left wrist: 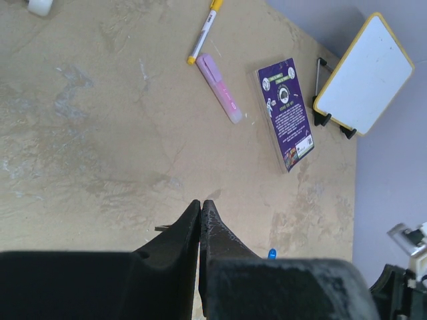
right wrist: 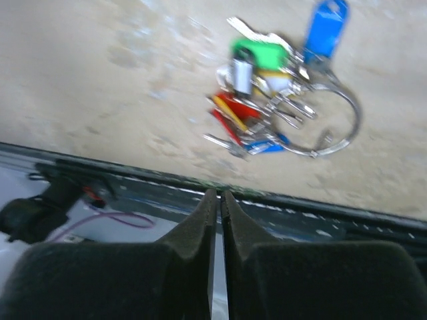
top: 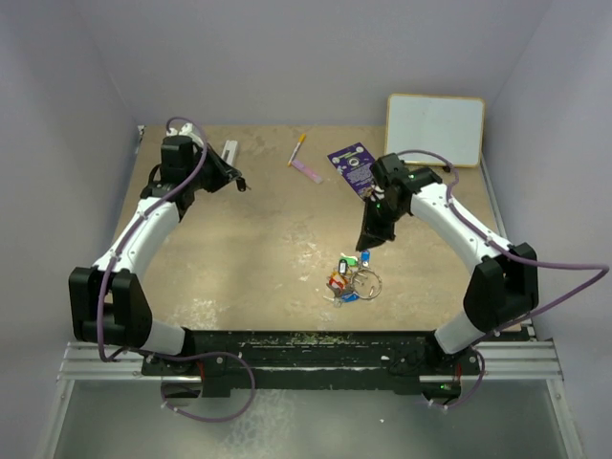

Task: Put the keys on the keyring

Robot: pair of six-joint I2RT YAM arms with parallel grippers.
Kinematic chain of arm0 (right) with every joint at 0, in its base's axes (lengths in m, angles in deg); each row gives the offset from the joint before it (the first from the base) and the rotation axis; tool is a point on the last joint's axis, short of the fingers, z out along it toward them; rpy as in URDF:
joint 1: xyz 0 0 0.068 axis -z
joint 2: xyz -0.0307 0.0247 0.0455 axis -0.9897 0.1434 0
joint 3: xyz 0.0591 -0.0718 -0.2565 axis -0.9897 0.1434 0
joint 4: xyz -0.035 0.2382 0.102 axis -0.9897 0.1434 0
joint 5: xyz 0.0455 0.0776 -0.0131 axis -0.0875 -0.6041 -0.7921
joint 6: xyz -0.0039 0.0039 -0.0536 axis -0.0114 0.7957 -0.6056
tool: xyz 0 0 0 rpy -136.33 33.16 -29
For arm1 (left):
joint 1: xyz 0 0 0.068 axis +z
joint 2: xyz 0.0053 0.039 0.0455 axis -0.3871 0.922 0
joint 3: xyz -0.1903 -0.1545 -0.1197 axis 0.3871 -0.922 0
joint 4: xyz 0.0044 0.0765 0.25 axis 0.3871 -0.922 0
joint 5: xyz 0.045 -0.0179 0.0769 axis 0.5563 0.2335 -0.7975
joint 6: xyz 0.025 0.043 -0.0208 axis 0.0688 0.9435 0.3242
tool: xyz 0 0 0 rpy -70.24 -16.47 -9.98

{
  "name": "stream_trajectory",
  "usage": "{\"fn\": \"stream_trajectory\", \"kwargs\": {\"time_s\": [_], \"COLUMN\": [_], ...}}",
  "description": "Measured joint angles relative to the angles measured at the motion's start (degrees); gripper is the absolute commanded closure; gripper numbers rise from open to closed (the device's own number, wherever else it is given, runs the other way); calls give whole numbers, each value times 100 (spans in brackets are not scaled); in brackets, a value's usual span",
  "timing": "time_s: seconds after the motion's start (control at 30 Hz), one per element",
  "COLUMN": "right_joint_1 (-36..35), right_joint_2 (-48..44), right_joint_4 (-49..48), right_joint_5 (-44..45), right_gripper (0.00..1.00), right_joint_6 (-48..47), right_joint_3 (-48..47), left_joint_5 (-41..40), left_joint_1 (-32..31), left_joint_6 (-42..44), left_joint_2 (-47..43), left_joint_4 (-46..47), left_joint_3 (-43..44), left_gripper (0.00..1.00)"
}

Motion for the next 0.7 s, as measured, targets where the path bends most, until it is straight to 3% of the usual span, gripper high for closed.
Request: {"fn": "stream_trajectory", "kwargs": {"time_s": [0.2,0.43,0.7], "right_joint_1": [39,33,-319], "right_joint_2": [-658,-1368,-1106], "right_joint_4": [229,125,-772], "right_joint_5": [503,966,1421], "right_gripper": [77,76,71], "right_joint_6": [308,1032,1670], "right_joint_3": [1421,2017,2682], "left_joint_5": [-4,160,374], "left_joint_1": [9,9,9], "left_joint_6": [0,-7,-11], "left_joint_2": [-46,44,450], "left_joint_4": [-17,66,74], "left_joint_3": [0,0,0], "left_gripper": [96,96,96]}}
